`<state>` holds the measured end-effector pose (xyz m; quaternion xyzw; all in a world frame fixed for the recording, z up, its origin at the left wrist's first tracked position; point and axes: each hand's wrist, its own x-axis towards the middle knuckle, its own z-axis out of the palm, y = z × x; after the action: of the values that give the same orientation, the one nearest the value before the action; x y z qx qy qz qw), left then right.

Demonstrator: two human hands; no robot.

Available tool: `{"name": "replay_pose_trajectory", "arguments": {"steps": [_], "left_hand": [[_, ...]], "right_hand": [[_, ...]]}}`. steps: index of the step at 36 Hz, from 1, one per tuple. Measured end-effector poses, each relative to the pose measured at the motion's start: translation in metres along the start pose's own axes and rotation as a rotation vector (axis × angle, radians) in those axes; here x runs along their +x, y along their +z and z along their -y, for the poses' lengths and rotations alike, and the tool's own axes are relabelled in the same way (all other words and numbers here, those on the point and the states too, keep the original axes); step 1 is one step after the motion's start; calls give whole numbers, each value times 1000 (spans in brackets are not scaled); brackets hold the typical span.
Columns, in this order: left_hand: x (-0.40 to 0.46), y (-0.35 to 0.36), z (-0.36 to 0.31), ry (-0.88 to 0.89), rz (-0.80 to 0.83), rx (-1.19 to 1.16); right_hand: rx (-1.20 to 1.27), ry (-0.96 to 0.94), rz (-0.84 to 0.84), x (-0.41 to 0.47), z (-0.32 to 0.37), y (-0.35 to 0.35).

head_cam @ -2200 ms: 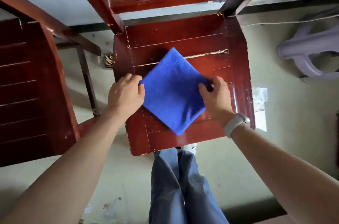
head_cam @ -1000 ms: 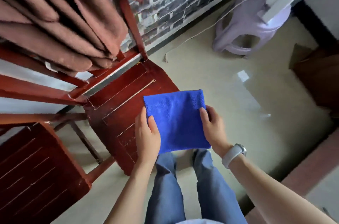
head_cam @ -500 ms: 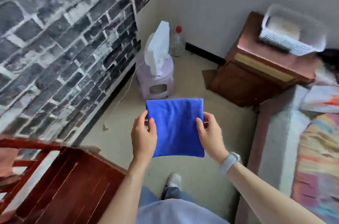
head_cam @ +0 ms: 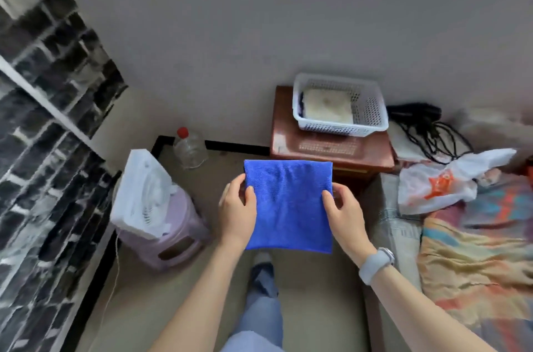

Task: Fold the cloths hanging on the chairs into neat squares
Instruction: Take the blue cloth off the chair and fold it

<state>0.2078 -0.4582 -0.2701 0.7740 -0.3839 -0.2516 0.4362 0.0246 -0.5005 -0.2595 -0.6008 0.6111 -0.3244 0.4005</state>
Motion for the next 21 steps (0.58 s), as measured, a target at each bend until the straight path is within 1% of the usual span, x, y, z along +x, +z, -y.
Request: {"name": "replay_pose_trajectory", "arguments": {"steps": [8,13,17,21], "left_hand": [[140,85,-72,-2,142,-58],[208,142,-105,-18,222,-58],[252,188,-115,-51,239,-59],[290,237,-114,-96,205,-39]], "right_hand": [[65,117,-118,154,15,-25],[81,187,-170,236,10,-43],[121,210,-151,295,-2,-52],[119,224,-112,356,-22,-54]]}}
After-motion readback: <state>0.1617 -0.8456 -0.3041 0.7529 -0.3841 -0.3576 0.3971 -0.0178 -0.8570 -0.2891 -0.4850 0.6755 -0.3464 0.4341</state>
